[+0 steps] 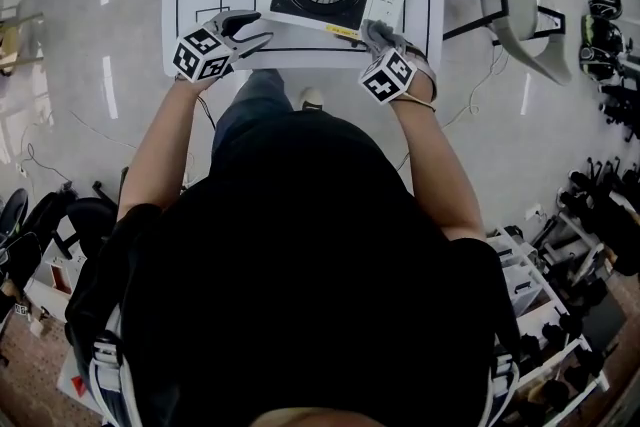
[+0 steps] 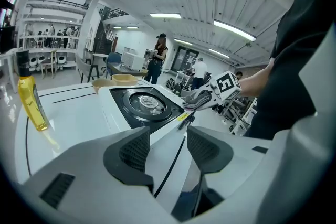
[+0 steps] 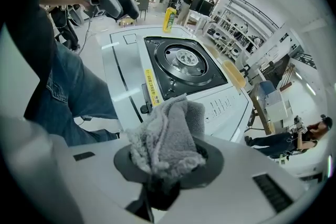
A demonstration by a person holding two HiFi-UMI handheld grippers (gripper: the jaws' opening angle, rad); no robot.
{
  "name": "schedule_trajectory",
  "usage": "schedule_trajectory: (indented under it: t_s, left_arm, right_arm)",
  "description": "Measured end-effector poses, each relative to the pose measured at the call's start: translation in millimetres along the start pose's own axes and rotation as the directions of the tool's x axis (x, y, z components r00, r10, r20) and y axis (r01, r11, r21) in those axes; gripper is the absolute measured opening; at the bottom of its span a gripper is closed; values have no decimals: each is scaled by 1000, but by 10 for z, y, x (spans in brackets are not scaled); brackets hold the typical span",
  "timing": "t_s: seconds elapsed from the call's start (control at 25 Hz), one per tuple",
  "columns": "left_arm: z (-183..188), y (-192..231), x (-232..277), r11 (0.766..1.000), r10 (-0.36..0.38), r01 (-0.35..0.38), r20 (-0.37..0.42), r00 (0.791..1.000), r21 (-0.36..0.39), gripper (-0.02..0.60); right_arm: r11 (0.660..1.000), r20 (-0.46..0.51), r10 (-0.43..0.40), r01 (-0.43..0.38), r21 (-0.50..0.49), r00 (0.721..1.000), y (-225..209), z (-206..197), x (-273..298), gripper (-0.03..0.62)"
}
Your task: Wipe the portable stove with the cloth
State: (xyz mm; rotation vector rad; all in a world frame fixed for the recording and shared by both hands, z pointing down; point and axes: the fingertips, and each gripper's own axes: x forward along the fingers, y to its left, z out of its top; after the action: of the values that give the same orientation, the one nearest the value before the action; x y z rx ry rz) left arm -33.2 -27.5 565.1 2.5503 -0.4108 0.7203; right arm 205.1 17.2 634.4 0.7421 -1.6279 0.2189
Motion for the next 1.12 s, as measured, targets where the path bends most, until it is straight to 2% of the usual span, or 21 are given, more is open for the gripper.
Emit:
schedule_trajectory:
  t_s: [0.12,0.28,0.44,0.6,0.72,0.96,1.12]
  left_arm:
    - [-66,63,-3,1000,14,-14,-11,1000,-9,233]
    - [-133,206,21,999,42,-43,-25,999,-21,235]
    - [-227,346,47,997,70,-72,-56,996,-40,239]
    - [-249,570,59,993,105,-109,-69,992,-47,242]
    - [-223,782,99,989,123,-128,-64,990,-77,242]
    - [-269,1022,212,984,100,-109,-69,993,-142,242]
    - [-299,1087,252,979,55,-66,-61,997,-193,242]
  right_arm:
    - [998,51,14,-17,57,999,-76,84,-49,107]
    - [990,155,-8,-15,141,988,-275,382,-141,107]
    - [990,222,-34,3,141,974,-311,767,-144,107]
    - [993,216,-39,13,118,976,-227,1002,23,107]
    - [993,193,-6,-17,117,981,-113,1062,187,107]
    - [987,220,46,-78,143,974,134,1234,250,107]
    - [983,247,80,-117,142,966,190,1425,267,107]
